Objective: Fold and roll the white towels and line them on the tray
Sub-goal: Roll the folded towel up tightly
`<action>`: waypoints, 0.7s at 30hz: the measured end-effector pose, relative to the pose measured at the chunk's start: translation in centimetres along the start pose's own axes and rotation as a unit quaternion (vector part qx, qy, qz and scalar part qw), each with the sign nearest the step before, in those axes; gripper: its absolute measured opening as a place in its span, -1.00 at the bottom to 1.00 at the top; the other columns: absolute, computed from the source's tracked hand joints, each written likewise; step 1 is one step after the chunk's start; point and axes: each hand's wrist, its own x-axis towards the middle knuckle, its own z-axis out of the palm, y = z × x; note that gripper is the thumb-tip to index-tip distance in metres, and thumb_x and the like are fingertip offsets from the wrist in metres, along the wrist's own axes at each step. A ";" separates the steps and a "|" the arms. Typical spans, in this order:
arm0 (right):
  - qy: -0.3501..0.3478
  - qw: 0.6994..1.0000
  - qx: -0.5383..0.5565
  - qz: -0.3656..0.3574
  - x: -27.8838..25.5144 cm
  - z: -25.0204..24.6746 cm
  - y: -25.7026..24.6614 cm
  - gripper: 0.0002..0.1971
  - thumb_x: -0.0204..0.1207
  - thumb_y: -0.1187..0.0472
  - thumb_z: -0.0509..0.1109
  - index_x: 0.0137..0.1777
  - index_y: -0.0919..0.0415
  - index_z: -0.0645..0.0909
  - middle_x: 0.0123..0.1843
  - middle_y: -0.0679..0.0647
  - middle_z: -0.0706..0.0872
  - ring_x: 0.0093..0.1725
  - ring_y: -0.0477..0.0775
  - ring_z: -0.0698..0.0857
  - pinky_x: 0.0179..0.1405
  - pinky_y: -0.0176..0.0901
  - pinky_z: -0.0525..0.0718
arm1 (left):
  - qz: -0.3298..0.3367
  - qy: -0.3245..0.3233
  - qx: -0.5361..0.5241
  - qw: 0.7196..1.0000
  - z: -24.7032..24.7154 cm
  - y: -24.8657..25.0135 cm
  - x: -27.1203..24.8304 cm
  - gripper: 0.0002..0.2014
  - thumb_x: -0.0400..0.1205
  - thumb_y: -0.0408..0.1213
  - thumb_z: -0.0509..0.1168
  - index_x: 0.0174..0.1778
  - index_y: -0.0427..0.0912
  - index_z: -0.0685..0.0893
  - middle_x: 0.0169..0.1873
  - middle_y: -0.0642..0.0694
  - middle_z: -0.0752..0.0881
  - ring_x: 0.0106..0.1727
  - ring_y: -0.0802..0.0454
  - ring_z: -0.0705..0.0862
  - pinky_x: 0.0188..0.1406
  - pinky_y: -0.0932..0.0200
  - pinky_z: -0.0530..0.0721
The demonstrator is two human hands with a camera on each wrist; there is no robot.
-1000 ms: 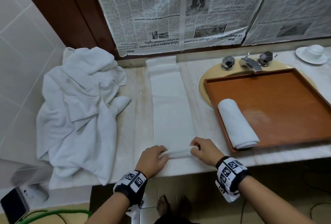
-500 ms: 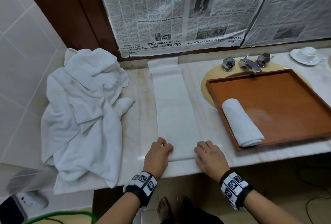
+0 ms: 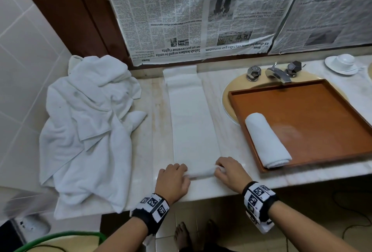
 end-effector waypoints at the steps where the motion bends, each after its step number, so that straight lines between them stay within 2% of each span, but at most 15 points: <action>1: -0.003 1.000 0.026 0.006 -0.1 0.0 0.2 -0.84 0.65 0.07 0.26 0.08 0.10 0.59 -0.08 -0.06 0.62 -0.08 -0.05 0.53 -0.13 -0.22 0.40 | -0.025 -0.022 -0.040 0.999 -0.2 -0.2 0.1 -0.63 0.56 0.01 0.06 0.15 -0.01 0.64 -0.05 0.06 0.70 -0.01 -0.02 0.65 -0.06 0.05 0.52; 3: 0.010 0.997 0.070 0.016 -0.3 0.1 0.6 -0.87 0.67 0.09 0.26 0.04 0.08 0.60 -0.14 -0.06 0.67 -0.17 -0.06 0.57 -0.17 -0.22 0.43 | -0.075 -0.022 -0.151 0.985 -0.7 -0.5 0.2 -0.61 0.58 0.04 0.08 0.17 -0.02 0.68 -0.06 0.04 0.74 0.01 0.01 0.68 -0.05 0.14 0.52; 5: 0.024 0.993 0.105 0.038 -0.1 0.1 0.6 -0.88 0.69 0.10 0.27 0.01 0.09 0.59 -0.21 -0.01 0.70 -0.25 -0.05 0.62 -0.21 -0.15 0.53 | -0.117 0.003 -0.209 0.971 -0.9 -0.5 0.2 -0.73 0.65 0.00 0.21 0.12 0.01 0.72 -0.16 0.09 0.74 -0.08 0.09 0.67 -0.16 0.25 0.47; 7: 0.032 0.995 0.084 0.050 0.2 0.4 0.5 -0.87 0.70 0.09 0.24 0.05 0.12 0.56 -0.18 0.04 0.70 -0.21 0.03 0.65 -0.18 -0.06 0.61 | -0.154 0.025 -0.231 0.960 -0.8 -0.3 0.4 -0.84 0.66 -0.04 0.32 0.03 -0.01 0.71 -0.30 0.11 0.67 -0.19 0.12 0.63 -0.27 0.31 0.43; 9: 0.057 0.998 0.005 0.039 0.2 0.8 0.2 -0.90 0.70 0.12 0.26 0.07 0.12 0.55 -0.09 0.06 0.64 -0.16 0.10 0.62 -0.22 -0.01 0.62 | -0.164 0.045 -0.243 0.955 -0.5 -0.3 0.7 -0.85 0.63 -0.04 0.38 -0.02 -0.02 0.65 -0.29 0.07 0.61 -0.24 0.06 0.62 -0.27 0.25 0.47; 10: 0.071 0.997 -0.039 0.018 0.1 1.0 0.2 -0.94 0.64 0.17 0.35 0.04 0.12 0.56 -0.08 0.06 0.60 -0.18 0.12 0.60 -0.33 -0.03 0.61 | -0.161 0.053 -0.240 0.956 -0.3 -0.2 0.8 -0.84 0.62 -0.04 0.39 0.00 -0.01 0.62 -0.18 0.06 0.59 -0.22 0.04 0.63 -0.22 0.19 0.51; 12: 0.054 0.994 -0.090 -0.031 -0.2 1.3 0.6 -0.74 0.33 0.34 0.58 -0.05 0.11 0.63 -0.11 0.06 0.58 -0.24 0.11 0.59 -0.50 -0.14 0.53 | -0.122 0.070 -0.189 0.972 0.1 -0.5 0.8 -0.85 0.62 -0.08 0.39 0.07 0.05 0.63 0.06 0.06 0.48 -0.12 0.03 0.60 -0.11 0.11 0.58; 13: 0.053 0.990 -0.113 -0.066 -0.3 1.5 1.0 -0.65 0.19 0.39 0.62 -0.06 0.10 0.66 -0.11 0.05 0.59 -0.24 0.10 0.60 -0.51 -0.17 0.54 | -0.082 0.082 -0.150 0.982 0.3 -0.6 0.7 -0.89 0.62 -0.14 0.39 0.04 0.07 0.66 0.08 0.08 0.48 -0.09 0.01 0.56 -0.12 0.07 0.61; 14: 0.050 0.987 -0.117 -0.098 -0.3 1.6 1.3 -0.64 0.17 0.39 0.61 -0.06 0.10 0.67 -0.11 0.04 0.59 -0.23 0.10 0.61 -0.49 -0.17 0.58 | -0.036 0.092 -0.119 0.988 0.6 -0.7 0.7 -0.90 0.62 -0.23 0.38 -0.01 0.07 0.68 0.05 0.09 0.53 -0.09 0.00 0.53 -0.18 0.02 0.63; 16: 0.035 0.984 -0.116 -0.132 -0.7 1.1 1.2 -0.80 0.32 0.17 0.52 -0.05 0.11 0.67 -0.07 0.02 0.59 -0.18 0.09 0.62 -0.41 -0.13 0.63 | 0.015 0.094 -0.093 0.991 1.2 -0.8 0.3 -0.79 0.56 -0.41 0.34 -0.04 0.03 0.71 -0.06 0.10 0.62 -0.13 0.01 0.51 -0.29 0.00 0.65; 17: 0.029 0.983 -0.123 -0.134 -0.8 0.9 1.1 -0.78 0.36 0.01 0.45 -0.07 0.11 0.67 -0.05 0.02 0.60 -0.16 0.08 0.61 -0.36 -0.12 0.63 | 0.023 0.090 -0.088 0.992 1.3 -0.8 0.0 -0.76 0.53 -0.43 0.33 -0.03 0.01 0.73 -0.07 0.10 0.65 -0.14 0.01 0.52 -0.31 0.00 0.68; 19: 0.004 0.979 -0.156 -0.129 -0.9 0.6 0.8 -0.63 0.30 -0.20 0.35 -0.14 0.09 0.67 -0.06 0.01 0.61 -0.14 0.06 0.59 -0.30 -0.11 0.60 | 0.027 0.087 -0.077 0.993 1.4 -0.7 -0.3 -0.85 0.55 -0.25 0.35 0.00 -0.01 0.74 -0.05 0.09 0.67 -0.10 0.00 0.56 -0.27 0.02 0.72; 21: -0.009 0.976 -0.179 -0.124 -0.6 0.6 0.4 -0.64 0.31 -0.18 0.27 -0.21 0.12 0.65 -0.09 0.03 0.59 -0.17 0.07 0.59 -0.33 -0.11 0.57 | 0.034 0.070 -0.064 0.995 1.2 -0.5 -0.4 -0.73 0.51 0.05 0.33 0.01 0.00 0.71 -0.04 0.10 0.65 -0.05 0.03 0.56 -0.27 0.12 0.70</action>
